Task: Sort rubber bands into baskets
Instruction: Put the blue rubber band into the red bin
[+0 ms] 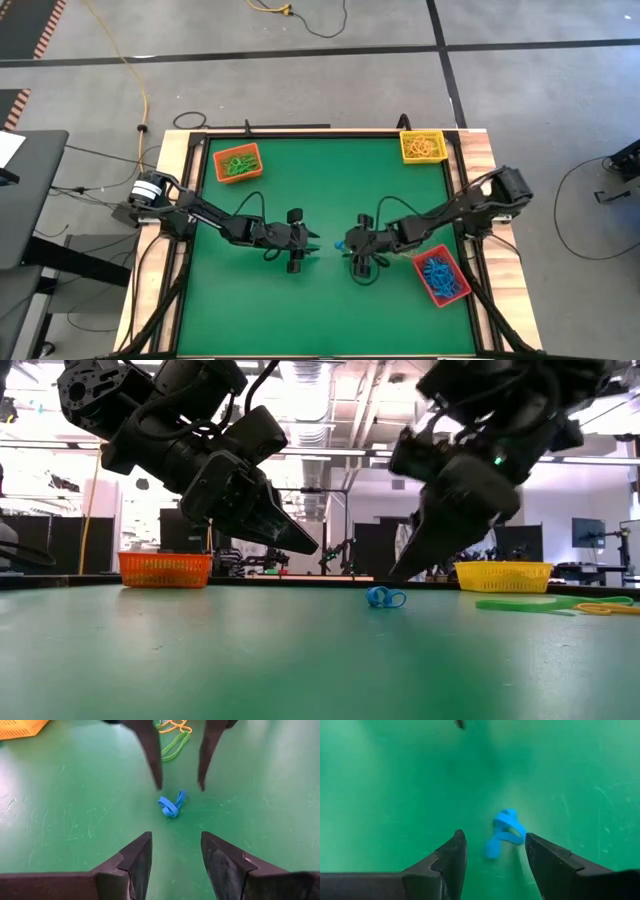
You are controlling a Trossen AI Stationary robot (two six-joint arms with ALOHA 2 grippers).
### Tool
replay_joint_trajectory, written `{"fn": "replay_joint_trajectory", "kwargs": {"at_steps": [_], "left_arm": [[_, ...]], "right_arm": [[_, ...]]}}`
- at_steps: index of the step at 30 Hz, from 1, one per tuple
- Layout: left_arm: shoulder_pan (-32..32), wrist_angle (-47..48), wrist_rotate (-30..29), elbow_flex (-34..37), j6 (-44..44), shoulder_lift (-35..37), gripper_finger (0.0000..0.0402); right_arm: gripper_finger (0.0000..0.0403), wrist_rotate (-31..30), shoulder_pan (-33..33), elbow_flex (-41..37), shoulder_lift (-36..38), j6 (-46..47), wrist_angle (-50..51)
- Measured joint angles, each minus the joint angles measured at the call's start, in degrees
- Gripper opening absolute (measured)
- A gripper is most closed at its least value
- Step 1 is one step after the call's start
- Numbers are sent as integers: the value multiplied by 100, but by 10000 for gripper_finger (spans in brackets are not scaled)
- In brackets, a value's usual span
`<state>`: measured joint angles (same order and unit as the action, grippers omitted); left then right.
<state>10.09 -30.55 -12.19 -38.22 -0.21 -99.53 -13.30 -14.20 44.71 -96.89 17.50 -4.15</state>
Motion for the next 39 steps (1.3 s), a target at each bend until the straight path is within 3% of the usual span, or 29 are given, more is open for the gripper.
{"fn": "replay_joint_trajectory", "kwargs": {"at_steps": [7, 10, 13, 17, 18, 30, 39], "left_arm": [[0, 0, -2, 0, -2, 0, 160], [0, 0, -2, 0, -2, 0, 160], [1, 0, -2, 0, -2, 0, 160], [0, 0, -2, 0, -2, 0, 160], [0, 0, -2, 0, -2, 0, 160], [1, 15, -2, 0, 7, 0, 160], [1, 13, -2, 0, 15, 0, 160]], "right_arm": [[224, -13, 160, 12, -557, 42, -266], [202, -99, 151, 53, -703, 63, -289], [141, -126, 85, 109, -707, -46, -276], [29, -98, 23, 129, -607, -299, -240], [19, -87, 6, 129, -560, -343, -200], [16, 64, -593, 114, 891, -98, 1361], [16, 319, -1475, 116, 2601, 1596, 3783]]}}
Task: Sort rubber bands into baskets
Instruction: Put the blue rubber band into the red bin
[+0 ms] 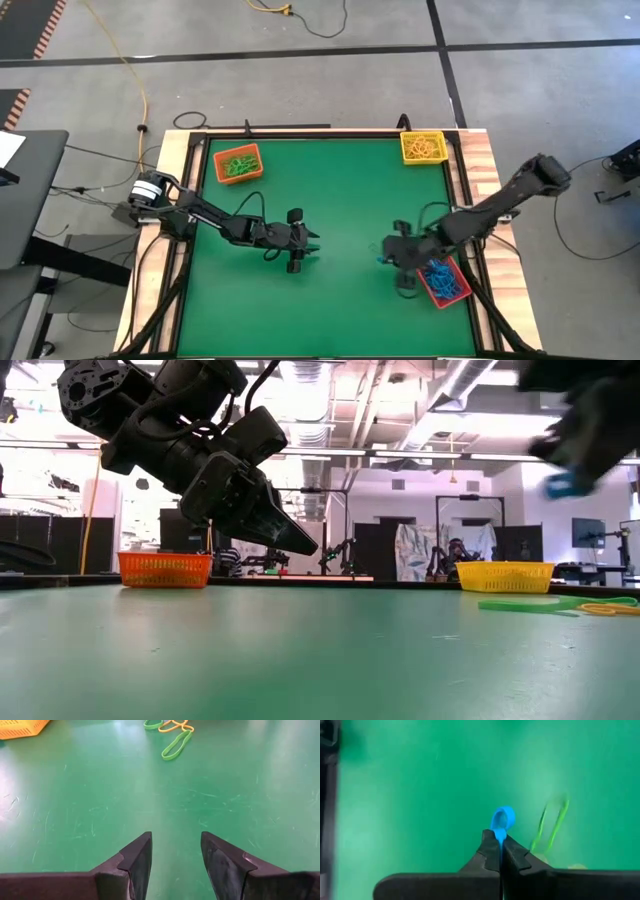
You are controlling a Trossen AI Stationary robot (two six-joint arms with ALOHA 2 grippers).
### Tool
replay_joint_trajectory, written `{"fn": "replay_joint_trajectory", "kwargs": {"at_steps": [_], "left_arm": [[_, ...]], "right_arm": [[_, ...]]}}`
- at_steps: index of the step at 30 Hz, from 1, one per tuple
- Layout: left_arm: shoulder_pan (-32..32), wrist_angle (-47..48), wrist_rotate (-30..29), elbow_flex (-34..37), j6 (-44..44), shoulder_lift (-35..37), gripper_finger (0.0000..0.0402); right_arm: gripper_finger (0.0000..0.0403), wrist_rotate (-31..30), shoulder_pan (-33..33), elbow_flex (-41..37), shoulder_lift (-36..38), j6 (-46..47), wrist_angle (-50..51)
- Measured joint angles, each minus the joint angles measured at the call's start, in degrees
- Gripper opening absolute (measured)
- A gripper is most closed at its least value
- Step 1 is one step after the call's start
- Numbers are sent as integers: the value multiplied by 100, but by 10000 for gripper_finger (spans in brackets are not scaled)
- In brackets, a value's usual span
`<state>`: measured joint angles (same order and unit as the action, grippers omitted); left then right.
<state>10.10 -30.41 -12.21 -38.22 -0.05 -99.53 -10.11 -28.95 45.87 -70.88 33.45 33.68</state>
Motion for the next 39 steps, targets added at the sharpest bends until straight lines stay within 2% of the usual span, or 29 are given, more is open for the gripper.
{"fn": "replay_joint_trajectory", "kwargs": {"at_steps": [8, 15, 21, 28, 39], "left_arm": [[-1, 0, 0, 0, 27, 0, 160], [0, -2, -2, 0, 87, 0, 160], [0, -7, -2, 0, 85, 0, 160], [1, -9, -2, 0, 41, 0, 160], [-1, -20, -2, 0, -15, 0, 160]], "right_arm": [[16, 395, -1112, -42, 829, 2531, 1833], [17, 483, -2039, -194, 930, 4227, 2193], [35, 512, -2484, -336, 801, 5396, 2678], [80, 737, -2700, -524, 710, 5926, 2675], [178, 732, -2688, -527, 715, 5968, 2463]]}}
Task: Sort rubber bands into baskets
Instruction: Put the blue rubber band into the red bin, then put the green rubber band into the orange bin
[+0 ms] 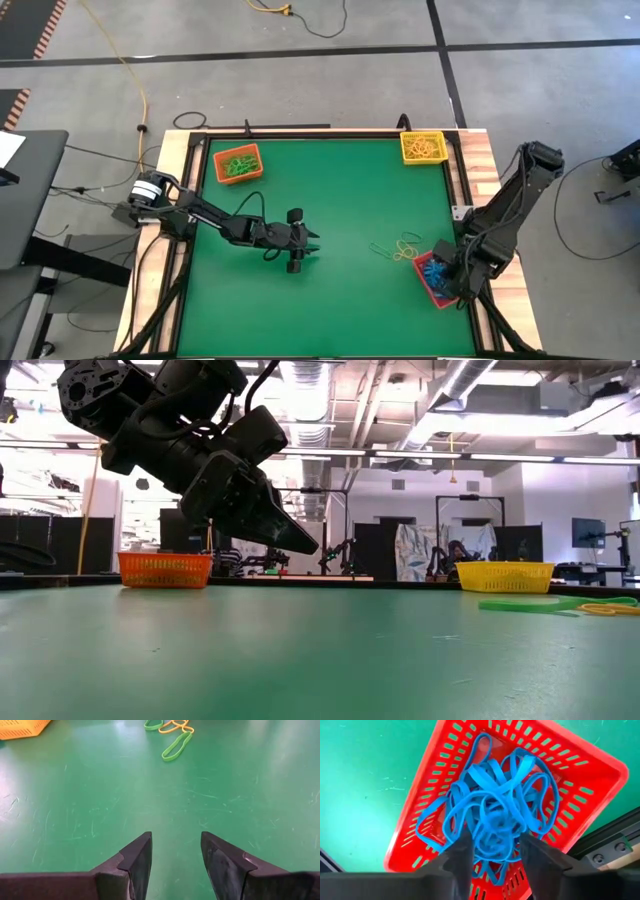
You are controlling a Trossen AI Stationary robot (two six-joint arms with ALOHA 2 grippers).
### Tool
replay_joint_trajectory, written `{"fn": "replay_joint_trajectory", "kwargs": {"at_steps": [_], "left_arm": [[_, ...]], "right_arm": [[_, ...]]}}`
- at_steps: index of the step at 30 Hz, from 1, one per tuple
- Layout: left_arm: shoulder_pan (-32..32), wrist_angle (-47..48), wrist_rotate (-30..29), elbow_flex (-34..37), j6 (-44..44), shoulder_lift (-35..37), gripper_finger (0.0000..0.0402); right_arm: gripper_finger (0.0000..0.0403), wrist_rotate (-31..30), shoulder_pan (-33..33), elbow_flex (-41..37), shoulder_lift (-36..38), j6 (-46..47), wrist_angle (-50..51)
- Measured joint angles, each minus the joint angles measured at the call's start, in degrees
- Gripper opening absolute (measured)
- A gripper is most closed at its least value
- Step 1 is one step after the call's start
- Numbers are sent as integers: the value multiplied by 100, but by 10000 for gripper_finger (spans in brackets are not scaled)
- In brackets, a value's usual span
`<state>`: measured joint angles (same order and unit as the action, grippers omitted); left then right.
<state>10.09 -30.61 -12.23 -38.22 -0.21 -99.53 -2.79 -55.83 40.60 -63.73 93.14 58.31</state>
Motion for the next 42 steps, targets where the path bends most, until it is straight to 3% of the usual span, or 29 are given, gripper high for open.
{"fn": "replay_joint_trajectory", "kwargs": {"at_steps": [8, 15, 23, 34, 42], "left_arm": [[1, -9, 0, 0, -2, 0, 160], [2, -20, 2, 0, -2, 0, 160], [0, -59, 0, 0, -2, 0, 160], [0, -63, 0, 0, -4, 0, 160], [1, -60, 0, 0, -4, 0, 160]], "right_arm": [[218, -181, 2, 213, 9, -159, 401], [218, -1259, 30, 705, 9, -534, 822], [218, -2390, 578, 778, -54, -1540, 407], [218, -2455, 1948, 777, -879, -4209, -1341], [218, -2259, 2632, 776, -1834, -4957, -1758]]}}
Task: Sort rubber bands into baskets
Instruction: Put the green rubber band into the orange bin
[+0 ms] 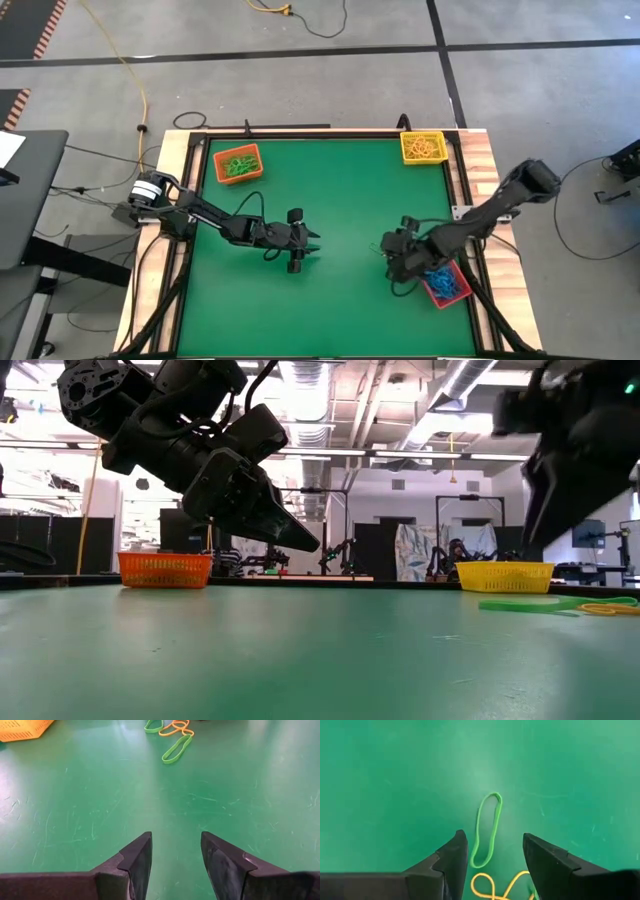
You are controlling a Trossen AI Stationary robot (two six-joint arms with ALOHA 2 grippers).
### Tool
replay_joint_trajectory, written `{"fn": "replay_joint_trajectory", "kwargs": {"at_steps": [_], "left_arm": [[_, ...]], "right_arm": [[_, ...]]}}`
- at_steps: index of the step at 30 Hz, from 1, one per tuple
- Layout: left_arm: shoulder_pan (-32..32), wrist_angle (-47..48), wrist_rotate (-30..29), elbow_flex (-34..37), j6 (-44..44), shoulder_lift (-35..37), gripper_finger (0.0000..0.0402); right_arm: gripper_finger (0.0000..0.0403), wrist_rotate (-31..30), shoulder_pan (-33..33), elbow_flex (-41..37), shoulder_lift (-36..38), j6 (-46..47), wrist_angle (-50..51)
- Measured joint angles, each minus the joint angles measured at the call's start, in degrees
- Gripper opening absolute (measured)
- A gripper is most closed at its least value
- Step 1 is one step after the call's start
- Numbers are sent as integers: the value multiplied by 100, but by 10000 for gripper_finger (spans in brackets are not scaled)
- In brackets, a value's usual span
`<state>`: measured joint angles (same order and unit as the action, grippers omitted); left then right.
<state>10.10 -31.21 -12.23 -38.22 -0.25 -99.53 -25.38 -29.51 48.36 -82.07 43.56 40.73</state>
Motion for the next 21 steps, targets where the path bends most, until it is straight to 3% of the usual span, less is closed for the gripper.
{"fn": "replay_joint_trajectory", "kwargs": {"at_steps": [9, 21], "left_arm": [[-1, 4, 2, 0, 0, 0, 160], [-1, 45, 0, 0, 2, 0, 160]], "right_arm": [[218, 458, 352, -4, -778, -489, -510], [205, 728, 636, -445, -899, -516, -1289]]}}
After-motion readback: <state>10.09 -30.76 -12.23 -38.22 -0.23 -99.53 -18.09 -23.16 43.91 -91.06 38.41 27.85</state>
